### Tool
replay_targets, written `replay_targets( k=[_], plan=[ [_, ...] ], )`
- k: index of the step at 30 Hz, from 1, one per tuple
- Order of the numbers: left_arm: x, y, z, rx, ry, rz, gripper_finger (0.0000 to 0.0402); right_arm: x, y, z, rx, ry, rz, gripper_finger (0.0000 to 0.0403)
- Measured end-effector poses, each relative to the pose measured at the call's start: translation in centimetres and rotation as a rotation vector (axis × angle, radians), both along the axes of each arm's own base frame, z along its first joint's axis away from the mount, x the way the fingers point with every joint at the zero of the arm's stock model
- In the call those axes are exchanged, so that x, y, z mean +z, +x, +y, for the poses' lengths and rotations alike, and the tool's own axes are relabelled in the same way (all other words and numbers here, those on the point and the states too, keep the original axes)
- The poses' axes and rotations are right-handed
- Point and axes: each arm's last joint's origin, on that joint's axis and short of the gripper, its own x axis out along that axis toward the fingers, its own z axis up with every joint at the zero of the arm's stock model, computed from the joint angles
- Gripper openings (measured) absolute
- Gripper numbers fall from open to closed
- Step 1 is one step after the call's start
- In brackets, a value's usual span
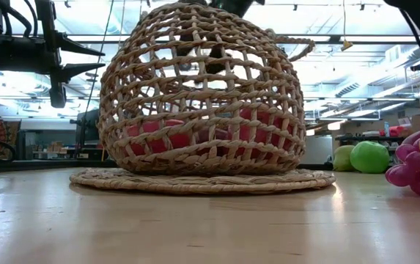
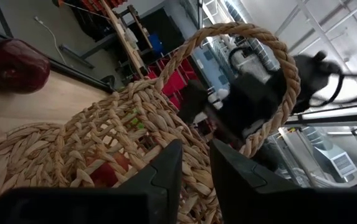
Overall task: Build produce basket
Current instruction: Put the yellow bell pepper into the basket
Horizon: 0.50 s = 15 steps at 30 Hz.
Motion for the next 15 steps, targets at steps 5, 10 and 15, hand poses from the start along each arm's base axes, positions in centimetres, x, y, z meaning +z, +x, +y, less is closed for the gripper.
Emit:
replay_targets(
  k=[5,10,15],
  plan=[
    [0.0,0.0,0.0,0.0,0.0,0.0,0.009,4.9,-1.6,-1.8,-0.104,0.029,-0.033,0.0386],
    [0.0,0.0,0.0,0.0,0.0,0.0,0.0086,10.3,-3.4,-1.6,-0.087,0.032,-0.144,0.0375],
    [0.0,0.0,0.0,0.0,0.0,0.0,0.0085,13.0,-4.9,1.0,-0.005,0.042,-0.293,0.0371]
  ],
)
